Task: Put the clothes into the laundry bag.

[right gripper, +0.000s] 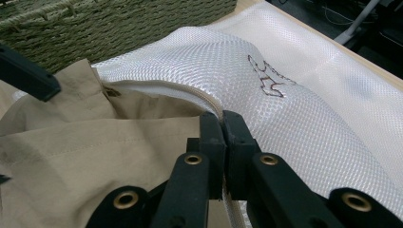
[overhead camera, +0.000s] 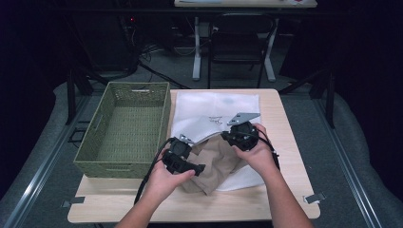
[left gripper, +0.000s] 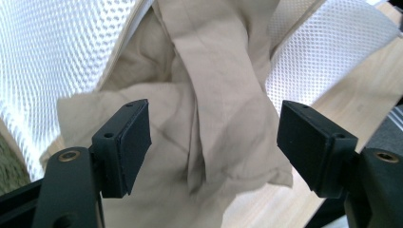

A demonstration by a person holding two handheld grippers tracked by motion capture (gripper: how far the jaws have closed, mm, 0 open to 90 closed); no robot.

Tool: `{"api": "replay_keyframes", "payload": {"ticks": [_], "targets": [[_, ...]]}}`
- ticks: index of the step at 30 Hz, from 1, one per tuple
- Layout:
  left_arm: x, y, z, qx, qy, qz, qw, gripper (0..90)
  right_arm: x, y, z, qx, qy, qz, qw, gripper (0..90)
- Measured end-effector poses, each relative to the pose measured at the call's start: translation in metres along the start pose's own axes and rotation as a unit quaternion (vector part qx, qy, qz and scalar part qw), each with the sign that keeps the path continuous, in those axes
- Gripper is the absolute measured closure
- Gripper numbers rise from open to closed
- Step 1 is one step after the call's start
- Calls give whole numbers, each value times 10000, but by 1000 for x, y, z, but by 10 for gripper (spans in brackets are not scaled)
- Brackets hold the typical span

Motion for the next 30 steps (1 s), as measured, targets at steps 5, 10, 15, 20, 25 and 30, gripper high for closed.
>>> {"api": "replay_keyframes", "payload": {"ticks": [5,10,15,20,25,30], "targets": [[14,3,-2,-15,-39,-80,10000,271,0,1,0,-1,2,-19,10000,880],[22,8,3,-39,10,-150,9999,270,0,1,0,-4,7,-6,10000,880],[26,11,7,-37,71,-182,9998,270,0,2,1,-11,14,-6,10000,880],[31,13,19,-40,211,-152,9997,270,0,2,0,-19,10,-9,10000,880],[32,12,26,-31,250,-193,9995,268,0,2,0,-24,8,-12,10000,880],[34,12,31,-43,301,-166,9994,269,0,2,0,-32,8,-14,10000,881]]}}
Point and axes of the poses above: each handheld gripper's, and its own axes: z roughly forward along the jaws, x roughly out of its underside, y roughly to its left, the point moved 9 cm from there along z, roughly forward along the jaws, and after that the axes turned 15 degrees about y, right-handed, at the moved point
